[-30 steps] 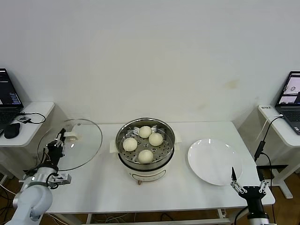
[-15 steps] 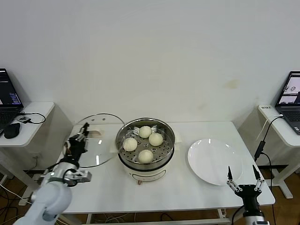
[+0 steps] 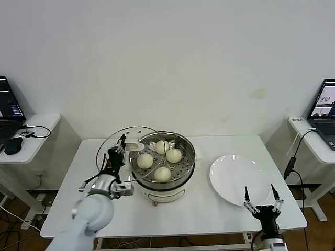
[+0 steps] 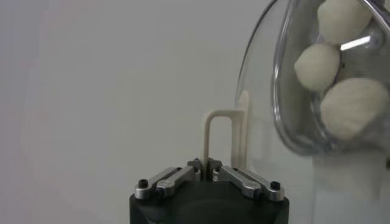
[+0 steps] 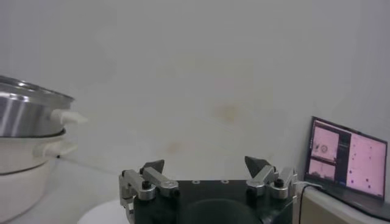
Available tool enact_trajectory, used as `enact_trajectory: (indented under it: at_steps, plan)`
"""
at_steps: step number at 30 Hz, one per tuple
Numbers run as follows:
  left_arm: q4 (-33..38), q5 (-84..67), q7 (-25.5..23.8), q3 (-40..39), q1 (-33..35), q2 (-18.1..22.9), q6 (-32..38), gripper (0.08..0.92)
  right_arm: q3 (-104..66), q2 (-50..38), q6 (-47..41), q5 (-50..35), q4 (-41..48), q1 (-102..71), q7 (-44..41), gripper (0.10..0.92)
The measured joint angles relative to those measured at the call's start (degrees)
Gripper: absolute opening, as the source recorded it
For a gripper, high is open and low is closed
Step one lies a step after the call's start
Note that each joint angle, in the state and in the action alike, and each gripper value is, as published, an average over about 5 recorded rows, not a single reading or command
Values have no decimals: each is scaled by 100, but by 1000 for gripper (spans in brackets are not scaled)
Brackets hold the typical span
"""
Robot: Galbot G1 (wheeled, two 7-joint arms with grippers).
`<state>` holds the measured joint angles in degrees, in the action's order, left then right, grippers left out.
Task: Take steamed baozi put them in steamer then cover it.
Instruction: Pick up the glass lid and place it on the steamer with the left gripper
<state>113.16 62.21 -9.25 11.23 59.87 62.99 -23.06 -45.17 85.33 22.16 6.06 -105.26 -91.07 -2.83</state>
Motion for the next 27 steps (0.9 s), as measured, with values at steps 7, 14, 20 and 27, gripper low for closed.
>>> enact_trajectory:
  at_steps: [7, 14, 20, 27]
  plan:
    - [-214, 836, -421, -242, -225, 658, -147, 135, 109, 29, -8, 210, 121, 27, 30, 823]
    - [-458, 1478, -666, -456, -394, 1224, -216, 135, 163, 60, -19, 344, 199, 33, 39, 823]
    - [-685, 1841, -751, -564, -517, 1605, -228, 135, 196, 84, -22, 411, 246, 10, 42, 823]
    - [-937, 2192, -757, -606, -503, 1939, -187, 135, 229, 62, -38, 407, 279, 1, 41, 823]
